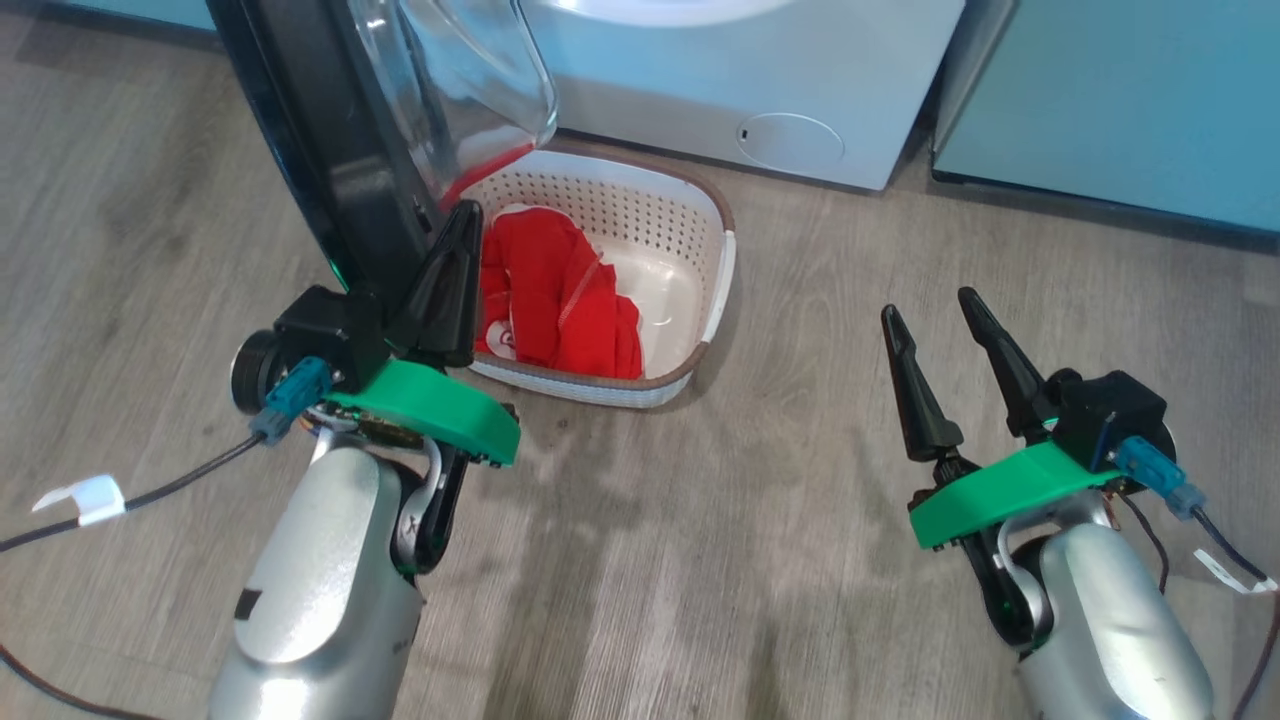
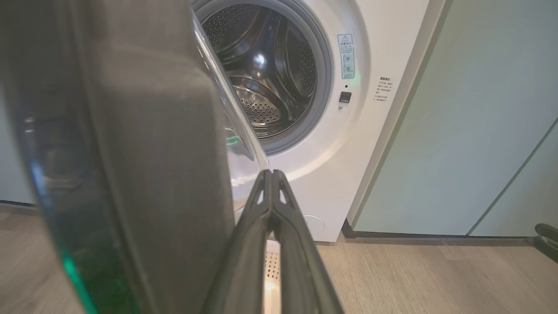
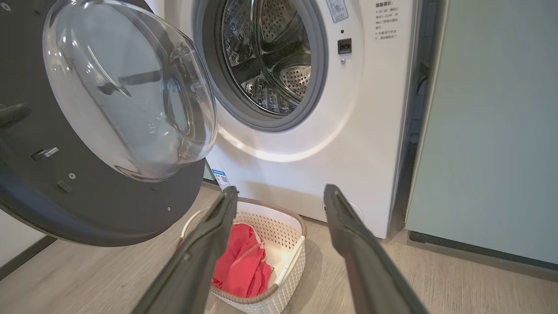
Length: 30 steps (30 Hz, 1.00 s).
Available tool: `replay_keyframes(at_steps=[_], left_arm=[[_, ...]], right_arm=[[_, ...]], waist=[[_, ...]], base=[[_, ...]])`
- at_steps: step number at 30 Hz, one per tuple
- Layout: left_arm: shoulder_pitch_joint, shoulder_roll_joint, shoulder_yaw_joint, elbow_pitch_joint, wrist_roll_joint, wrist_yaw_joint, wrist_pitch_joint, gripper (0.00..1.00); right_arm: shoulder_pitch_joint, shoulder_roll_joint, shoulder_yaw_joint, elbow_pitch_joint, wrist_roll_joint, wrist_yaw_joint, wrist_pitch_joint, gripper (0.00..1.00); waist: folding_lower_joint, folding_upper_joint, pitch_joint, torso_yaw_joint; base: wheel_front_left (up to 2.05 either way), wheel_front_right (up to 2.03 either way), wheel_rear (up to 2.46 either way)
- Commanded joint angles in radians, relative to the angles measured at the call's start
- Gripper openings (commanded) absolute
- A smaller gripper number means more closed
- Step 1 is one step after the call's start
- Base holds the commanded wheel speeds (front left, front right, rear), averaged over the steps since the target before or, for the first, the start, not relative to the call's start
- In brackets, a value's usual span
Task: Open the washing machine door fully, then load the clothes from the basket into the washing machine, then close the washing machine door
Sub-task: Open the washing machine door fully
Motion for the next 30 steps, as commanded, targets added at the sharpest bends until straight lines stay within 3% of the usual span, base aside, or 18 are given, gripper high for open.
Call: replay_keyframes(at_steps=[1, 16, 23, 30], left_arm=[[-0.018, 0.015, 0.045, -0.016, -0.004, 0.004, -0.004, 0.00], [-0.013, 0.015, 0.127, 0.061, 0.016, -0.008, -0.004, 0.00], [-0.033, 0.015, 0.232, 0.062, 0.044, -0.018, -0.004, 0.00], [-0.074, 0.030, 0.374, 0.088, 0.081, -0.054, -0.004, 0.00]], right_arm=[[-0.022, 0.002, 0.024, -0.026, -0.005, 0.000, -0.008, 1.00], [-0.011, 0.002, 0.031, -0.039, -0.015, 0.000, 0.022, 1.00], [-0.020, 0.002, 0.038, -0.053, -0.035, 0.000, 0.043, 1.00], [-0.039, 0.002, 0.029, -0.087, -0.061, 0.000, 0.067, 1.00]], waist=[[0.0000, 0.0000, -0.011, 0.014], [0.0000, 0.0000, -0.008, 0.111], [0.0000, 0.0000, 0.035, 0.142], [0.0000, 0.0000, 0.083, 0.153]], base=[[0.00, 0.00, 0.00], [0.00, 0.00, 0.00], [0.00, 0.00, 0.00], [0.00, 0.00, 0.00]])
